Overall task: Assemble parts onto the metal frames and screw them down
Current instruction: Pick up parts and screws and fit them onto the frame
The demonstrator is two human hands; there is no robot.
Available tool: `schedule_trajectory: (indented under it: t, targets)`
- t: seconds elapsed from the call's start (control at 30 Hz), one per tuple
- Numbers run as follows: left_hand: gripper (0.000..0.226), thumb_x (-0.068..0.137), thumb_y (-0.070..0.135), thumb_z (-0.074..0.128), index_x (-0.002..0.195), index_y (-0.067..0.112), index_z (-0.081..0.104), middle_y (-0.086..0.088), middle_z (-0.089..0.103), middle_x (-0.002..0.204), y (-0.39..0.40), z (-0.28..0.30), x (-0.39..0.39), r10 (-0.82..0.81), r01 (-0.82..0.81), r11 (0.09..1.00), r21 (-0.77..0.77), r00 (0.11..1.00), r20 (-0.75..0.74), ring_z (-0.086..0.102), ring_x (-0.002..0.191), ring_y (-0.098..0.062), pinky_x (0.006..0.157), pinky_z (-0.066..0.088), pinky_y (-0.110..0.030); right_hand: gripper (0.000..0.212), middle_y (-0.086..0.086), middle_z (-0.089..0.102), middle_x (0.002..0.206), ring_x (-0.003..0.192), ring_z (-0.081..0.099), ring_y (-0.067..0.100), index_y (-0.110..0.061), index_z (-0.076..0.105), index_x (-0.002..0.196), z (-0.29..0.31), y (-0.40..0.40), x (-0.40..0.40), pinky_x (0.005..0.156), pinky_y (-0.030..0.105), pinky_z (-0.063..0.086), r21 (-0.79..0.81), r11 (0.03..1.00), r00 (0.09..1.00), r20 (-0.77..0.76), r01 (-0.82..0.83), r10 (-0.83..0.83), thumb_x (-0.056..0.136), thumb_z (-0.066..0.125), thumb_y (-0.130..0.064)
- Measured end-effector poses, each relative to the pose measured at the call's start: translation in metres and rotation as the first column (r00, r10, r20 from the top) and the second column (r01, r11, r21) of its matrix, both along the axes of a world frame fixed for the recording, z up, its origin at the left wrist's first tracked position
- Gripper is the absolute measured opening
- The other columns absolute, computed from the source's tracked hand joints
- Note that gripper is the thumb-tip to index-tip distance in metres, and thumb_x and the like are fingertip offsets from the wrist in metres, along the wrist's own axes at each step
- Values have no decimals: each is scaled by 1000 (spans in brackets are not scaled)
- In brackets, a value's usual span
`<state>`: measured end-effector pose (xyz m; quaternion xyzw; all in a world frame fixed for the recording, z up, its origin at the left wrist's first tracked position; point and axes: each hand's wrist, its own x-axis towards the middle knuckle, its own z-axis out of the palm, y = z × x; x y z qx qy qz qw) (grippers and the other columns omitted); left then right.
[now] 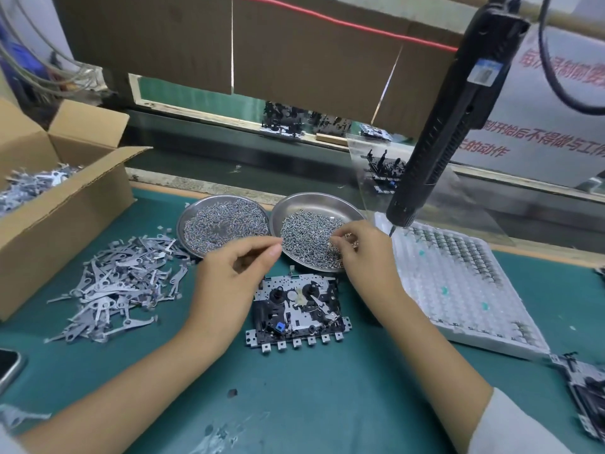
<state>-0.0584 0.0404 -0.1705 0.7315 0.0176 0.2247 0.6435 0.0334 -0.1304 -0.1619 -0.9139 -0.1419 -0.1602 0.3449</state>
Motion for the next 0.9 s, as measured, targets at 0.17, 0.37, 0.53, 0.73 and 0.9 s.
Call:
schedule_trajectory:
  t: [0.17, 0.37, 0.53, 0.73, 0.9]
  targets:
    - [16, 73, 23, 72, 88, 29, 75, 11, 73, 85, -11, -3, -5, -47, 48, 997, -66, 999, 21, 65, 76, 0, 71, 46, -10, 10, 4, 73, 77, 75, 70, 13, -11, 69, 80, 7, -2, -26, 65, 18, 54, 608, 794, 958, -210, -27, 193, 86, 67, -3]
    - [11, 69, 25, 74, 80, 28, 73, 9, 73, 80, -17, -5, -9, -67, 70, 996, -46, 995, 70, 67, 75, -5, 71, 48, -12, 14, 10, 71, 71, 65, 68, 16, -10, 75, 76, 10, 1, -57, 62, 19, 53, 820, 571, 787, -324, -42, 524, 63, 77, -14]
    - [16, 67, 31, 74, 83, 30, 73, 10, 72, 79, -16, -3, -12, -87, 91, 995, -36, 991, 104, 66, 74, -4, 70, 48, -11, 12, 9, 67, 66, 58, 61, 12, -4, 72, 76, 8, 5, -61, 62, 20, 53, 873, 487, 753, -305, -24, 583, 67, 71, -13]
    - [16, 66, 25, 76, 81, 25, 71, 9, 73, 79, -18, -2, -13, -116, 121, 991, -52, 989, 89, 68, 76, -5, 71, 49, -12, 9, 6, 63, 67, 61, 56, 12, -9, 73, 73, 4, 7, -61, 64, 19, 51, 886, 458, 727, -263, -79, 634, 71, 69, -17]
    - [18, 65, 26, 75, 82, 24, 70, 9, 73, 79, -19, -1, -13, -118, 124, 990, -67, 989, 94, 68, 76, -4, 70, 49, -11, 8, 3, 62, 68, 65, 55, 13, -13, 72, 73, 5, 5, -61, 68, 21, 50, 865, 480, 703, -251, -146, 666, 74, 68, -20]
